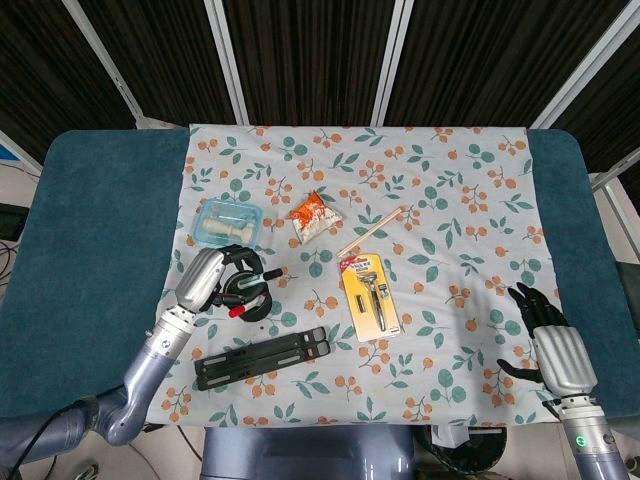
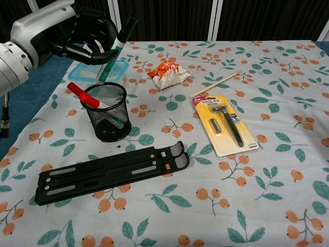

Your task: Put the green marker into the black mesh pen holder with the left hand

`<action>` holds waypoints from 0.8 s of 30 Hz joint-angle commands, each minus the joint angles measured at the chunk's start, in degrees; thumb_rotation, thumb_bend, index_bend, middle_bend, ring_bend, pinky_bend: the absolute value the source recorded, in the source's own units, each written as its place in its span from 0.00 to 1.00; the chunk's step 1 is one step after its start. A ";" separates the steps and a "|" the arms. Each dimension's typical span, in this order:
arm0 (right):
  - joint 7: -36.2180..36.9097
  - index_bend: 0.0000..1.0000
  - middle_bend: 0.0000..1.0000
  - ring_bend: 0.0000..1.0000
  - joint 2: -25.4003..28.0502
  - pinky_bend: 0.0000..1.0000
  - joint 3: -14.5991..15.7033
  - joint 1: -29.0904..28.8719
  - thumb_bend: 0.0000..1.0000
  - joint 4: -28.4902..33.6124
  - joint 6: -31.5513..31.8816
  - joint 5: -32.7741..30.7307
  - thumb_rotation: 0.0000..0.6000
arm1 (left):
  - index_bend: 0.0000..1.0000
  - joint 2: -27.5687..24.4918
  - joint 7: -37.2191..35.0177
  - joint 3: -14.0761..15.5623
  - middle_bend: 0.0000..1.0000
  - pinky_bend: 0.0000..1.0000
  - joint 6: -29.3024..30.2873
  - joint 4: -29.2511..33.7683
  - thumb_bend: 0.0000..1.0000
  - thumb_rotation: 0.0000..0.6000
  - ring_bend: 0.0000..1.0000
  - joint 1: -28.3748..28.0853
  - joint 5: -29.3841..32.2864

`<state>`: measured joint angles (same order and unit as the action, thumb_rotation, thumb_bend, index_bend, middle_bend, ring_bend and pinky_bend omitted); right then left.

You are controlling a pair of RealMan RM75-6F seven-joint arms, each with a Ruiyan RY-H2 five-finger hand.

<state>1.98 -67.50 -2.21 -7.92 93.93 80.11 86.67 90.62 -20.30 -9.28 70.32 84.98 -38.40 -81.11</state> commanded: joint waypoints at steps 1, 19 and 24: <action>0.01 0.00 0.00 0.00 -0.01 0.18 -0.03 0.01 0.17 -0.01 0.02 -0.02 1.00 | 0.58 0.49 -0.18 0.31 0.52 0.51 -0.50 -1.16 0.35 1.00 0.44 0.33 0.13; -0.01 0.00 0.00 0.00 -0.05 0.18 -0.01 0.02 0.17 -0.13 0.27 0.34 1.00 | 0.42 2.93 -1.50 1.32 0.32 0.37 -2.54 -6.10 0.28 1.00 0.26 2.07 0.69; 0.01 0.00 0.00 0.00 -0.08 0.18 0.00 0.02 0.17 -0.18 0.27 0.36 1.00 | 0.36 2.09 -1.61 1.51 0.27 0.33 -3.20 -5.72 0.28 1.00 0.21 2.57 0.77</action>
<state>1.99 -67.58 -2.21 -7.90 93.75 80.37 87.03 92.81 -21.88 -7.78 67.19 79.18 -35.89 -80.32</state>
